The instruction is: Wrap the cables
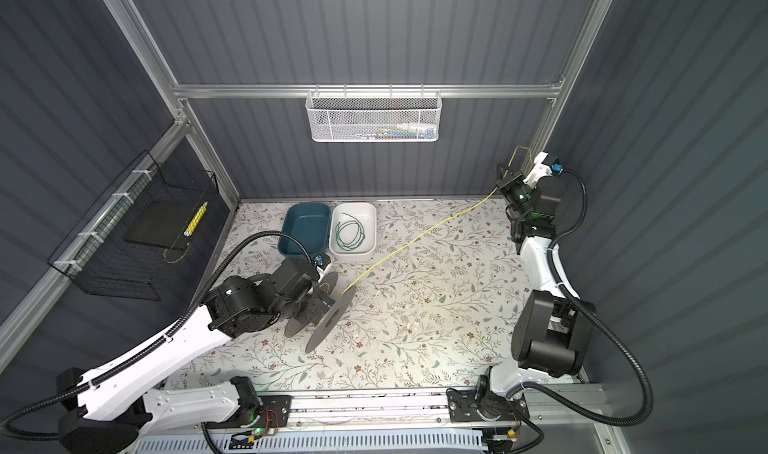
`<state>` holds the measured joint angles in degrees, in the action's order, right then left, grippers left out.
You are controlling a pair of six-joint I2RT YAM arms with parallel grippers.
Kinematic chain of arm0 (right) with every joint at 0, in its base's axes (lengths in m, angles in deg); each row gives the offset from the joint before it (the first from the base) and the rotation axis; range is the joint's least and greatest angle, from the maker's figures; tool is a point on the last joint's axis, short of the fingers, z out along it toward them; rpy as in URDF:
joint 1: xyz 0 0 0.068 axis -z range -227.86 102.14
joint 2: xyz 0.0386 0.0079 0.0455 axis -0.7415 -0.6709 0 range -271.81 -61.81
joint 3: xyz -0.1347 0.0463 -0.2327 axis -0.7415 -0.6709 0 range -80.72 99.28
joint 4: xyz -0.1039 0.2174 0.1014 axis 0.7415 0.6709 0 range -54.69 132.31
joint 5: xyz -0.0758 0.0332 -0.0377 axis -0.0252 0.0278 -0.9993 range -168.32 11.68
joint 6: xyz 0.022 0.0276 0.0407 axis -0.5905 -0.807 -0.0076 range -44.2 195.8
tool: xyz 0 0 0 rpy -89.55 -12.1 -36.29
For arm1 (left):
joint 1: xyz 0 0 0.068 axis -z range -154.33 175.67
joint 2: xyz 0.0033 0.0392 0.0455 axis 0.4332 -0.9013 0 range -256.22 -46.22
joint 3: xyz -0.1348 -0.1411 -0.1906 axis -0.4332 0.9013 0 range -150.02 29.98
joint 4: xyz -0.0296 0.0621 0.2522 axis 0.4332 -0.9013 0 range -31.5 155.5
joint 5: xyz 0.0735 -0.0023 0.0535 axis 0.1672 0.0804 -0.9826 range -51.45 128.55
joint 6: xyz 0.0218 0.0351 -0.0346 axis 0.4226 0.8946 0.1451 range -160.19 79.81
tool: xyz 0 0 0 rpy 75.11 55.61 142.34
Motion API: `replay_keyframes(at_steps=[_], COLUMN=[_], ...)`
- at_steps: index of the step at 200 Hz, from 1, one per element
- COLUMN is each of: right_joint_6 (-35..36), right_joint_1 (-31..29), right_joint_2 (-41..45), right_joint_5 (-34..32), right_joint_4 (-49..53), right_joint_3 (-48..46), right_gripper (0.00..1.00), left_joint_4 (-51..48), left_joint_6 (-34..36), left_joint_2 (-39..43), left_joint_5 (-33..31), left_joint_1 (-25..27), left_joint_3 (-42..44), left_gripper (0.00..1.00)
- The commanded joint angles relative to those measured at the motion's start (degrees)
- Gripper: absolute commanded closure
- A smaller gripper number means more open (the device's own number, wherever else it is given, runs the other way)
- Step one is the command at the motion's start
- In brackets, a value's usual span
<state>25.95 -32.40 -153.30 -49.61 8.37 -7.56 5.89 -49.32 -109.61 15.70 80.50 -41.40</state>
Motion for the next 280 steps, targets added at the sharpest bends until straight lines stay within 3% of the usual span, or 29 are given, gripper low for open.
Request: replay_keyframes(at_steps=[1,34,81,102,119,131,157,190,224,245,280], right_joint_6=[3.0,4.9,7.9,10.1,11.9,13.0,14.3,15.6,15.6,16.2,17.9], right_joint_1=[0.9,-1.1,-7.1,-10.3,-12.8,-15.1,-21.2,-29.8,-38.5,-43.9,-52.6], right_joint_2=[-1.8,-2.9,-0.3,2.6,3.9,5.2,9.2,14.6,19.9,24.0,33.9], right_joint_5=[-7.0,-8.7,-16.8,-21.5,-23.5,-24.4,-27.1,-30.0,-32.4,-34.2,-37.2], right_joint_4=[-2.0,-2.4,-7.7,-9.1,-8.6,-8.5,-9.7,-9.6,-7.8,-5.6,0.1], right_joint_3=[-0.9,-4.8,-19.8,-27.0,-30.1,-32.2,-37.9,-42.7,-45.0,-45.9,-46.3], right_gripper=[1.00,1.00,1.00,1.00,1.00,1.00,1.00,1.00,1.00,1.00,1.00], left_joint_4=[-8.9,-5.0,1.2,3.6,5.9,8.0,16.0,27.1,38.2,42.4,52.1], left_joint_6=[3.0,3.3,4.1,5.4,5.2,4.8,3.9,-0.8,-3.3,-3.6,1.9], left_joint_2=[2.6,3.1,-3.6,-8.1,-10.7,-12.3,-14.5,-16.5,-20.5,-23.8,-28.0], left_joint_5=[0.9,5.0,4.7,7.9,10.0,8.0,3.2,2.3,-1.2,-6.2,-18.1], left_joint_1=[0.3,0.2,-0.2,-1.0,-1.6,-1.9,-3.8,-9.5,-11.2,-11.3,-11.8], left_joint_3=[-3.0,-9.0,-30.2,-40.6,-46.4,-49.2,-49.6,-47.3,-45.2,-45.4,-42.8], left_gripper=[1.00,1.00,1.00,1.00,1.00,1.00,1.00,1.00,1.00,1.00,1.00])
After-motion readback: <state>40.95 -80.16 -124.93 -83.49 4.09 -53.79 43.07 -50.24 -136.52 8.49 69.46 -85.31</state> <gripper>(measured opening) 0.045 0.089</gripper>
